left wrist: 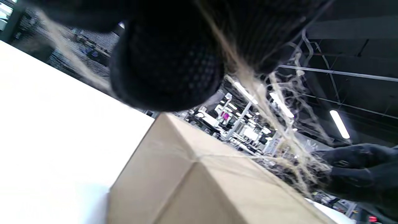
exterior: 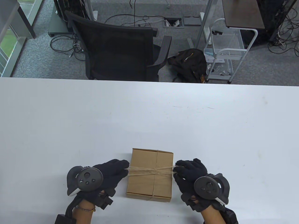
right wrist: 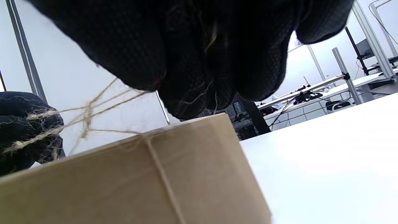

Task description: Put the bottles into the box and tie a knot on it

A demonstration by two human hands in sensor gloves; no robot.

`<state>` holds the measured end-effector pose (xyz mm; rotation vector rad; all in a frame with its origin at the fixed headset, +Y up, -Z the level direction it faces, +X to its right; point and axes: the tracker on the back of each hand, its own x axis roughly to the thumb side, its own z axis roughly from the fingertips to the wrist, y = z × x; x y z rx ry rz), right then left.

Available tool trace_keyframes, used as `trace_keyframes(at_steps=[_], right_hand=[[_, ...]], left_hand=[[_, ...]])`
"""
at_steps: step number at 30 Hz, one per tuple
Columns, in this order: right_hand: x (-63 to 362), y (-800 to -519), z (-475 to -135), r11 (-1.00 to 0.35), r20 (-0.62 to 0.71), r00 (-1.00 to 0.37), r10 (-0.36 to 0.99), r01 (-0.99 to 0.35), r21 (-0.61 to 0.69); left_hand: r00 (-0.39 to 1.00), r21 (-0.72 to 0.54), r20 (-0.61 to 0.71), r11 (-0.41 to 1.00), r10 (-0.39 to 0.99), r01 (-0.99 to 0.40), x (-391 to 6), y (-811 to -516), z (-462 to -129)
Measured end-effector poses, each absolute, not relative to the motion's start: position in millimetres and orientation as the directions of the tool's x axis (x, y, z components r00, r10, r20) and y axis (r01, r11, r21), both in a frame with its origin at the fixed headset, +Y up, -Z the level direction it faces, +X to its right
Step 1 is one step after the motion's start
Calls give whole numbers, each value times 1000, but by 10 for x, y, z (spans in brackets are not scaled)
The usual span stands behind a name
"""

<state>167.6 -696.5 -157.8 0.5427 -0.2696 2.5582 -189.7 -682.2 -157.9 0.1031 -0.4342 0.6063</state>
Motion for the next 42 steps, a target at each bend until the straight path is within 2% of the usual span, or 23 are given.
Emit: trace_keyframes(at_steps=[5, 10, 14, 18, 23, 25, 29, 31, 36, 42], right_hand=[[1703, -6976, -1596, -929, 371, -875, 312, -363, -74], [1706, -7065, -1646, -944, 328, -890, 317, -330, 18], [1700, -7131, -1681, -950, 303, -901, 311, -294, 104], [1731, -7160, -1706, -951, 284, -908, 309, -286, 120], [1819, -7225, -1760, -928, 243, -901, 360, -319, 193], [1870, -7261, -1788, -924, 229, -900, 372, -334, 188], [2060, -7381, -1872, -911, 152, -908, 391, -358, 205], [2153, -7437, -1899, -916, 104, -919, 379, -357, 183], [2347, -7645, -1973, -928, 51, -935, 350, -338, 158], [2344, -7774, -2008, -921, 139, -911, 388, -378, 97]], left_hand=[[750, -18, 377, 813, 544, -581, -1939, -6889, -1609], [780, -11, 308, 822, 544, -569, -1980, -7002, -1657], [777, -85, 203, 802, 595, -592, -2062, -7146, -1733], [753, -145, 175, 773, 634, -618, -2141, -7259, -1787], [710, -291, 149, 717, 688, -634, -2189, -7374, -1846], [709, -281, 120, 708, 695, -647, -2229, -7392, -1851], [753, -186, 46, 747, 656, -639, -2388, -7412, -1858], [785, -138, -32, 775, 618, -616, -2491, -7445, -1859], [830, -83, -138, 829, 540, -553, -2708, -7598, -1869], [909, -150, -74, 897, 409, -416, -2591, -7686, -1915]])
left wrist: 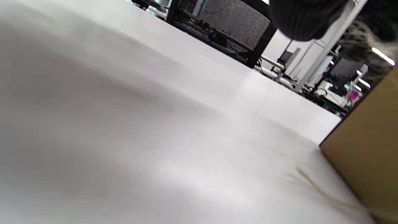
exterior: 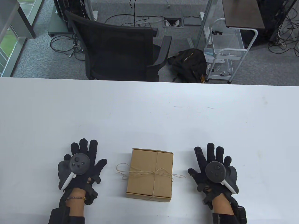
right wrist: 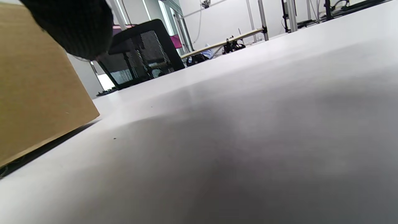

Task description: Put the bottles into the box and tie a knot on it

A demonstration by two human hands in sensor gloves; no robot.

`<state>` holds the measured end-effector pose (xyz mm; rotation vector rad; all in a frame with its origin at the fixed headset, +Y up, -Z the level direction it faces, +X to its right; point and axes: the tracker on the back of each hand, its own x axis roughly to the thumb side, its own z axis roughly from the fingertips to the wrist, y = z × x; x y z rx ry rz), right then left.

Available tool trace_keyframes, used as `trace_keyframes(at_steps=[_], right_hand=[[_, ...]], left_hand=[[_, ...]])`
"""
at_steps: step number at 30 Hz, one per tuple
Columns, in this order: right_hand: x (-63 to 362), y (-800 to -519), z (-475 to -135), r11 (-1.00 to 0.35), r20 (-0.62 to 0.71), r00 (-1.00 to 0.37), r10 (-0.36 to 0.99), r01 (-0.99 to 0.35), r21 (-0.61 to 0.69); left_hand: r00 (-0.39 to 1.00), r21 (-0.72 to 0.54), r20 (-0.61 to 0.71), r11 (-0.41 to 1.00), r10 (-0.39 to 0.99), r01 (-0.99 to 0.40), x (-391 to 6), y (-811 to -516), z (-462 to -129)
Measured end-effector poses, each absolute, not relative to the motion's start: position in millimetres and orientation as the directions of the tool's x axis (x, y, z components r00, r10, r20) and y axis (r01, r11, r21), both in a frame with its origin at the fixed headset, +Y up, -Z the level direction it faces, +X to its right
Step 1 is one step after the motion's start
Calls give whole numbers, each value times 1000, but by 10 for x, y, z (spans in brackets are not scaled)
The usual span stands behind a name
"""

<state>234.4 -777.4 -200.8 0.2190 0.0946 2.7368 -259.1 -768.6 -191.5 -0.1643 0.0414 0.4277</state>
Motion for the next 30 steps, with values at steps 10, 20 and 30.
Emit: trace_keyframes(at_steps=[10, 20, 30], right_hand=[[2223, -7823, -2013, -932, 181, -916, 357, -338, 128], [2198, -7824, -1983, -936, 181, -921, 346, -326, 133], [2168, -7809, -1963, -933, 188, -915, 356, -335, 134]], left_hand=[[914, -218, -8, 891, 406, -398, -2389, -7783, -1879], [917, -214, 6, 896, 400, -389, -2376, -7771, -1868], [916, -217, 26, 896, 401, -386, -2336, -7749, -1848]])
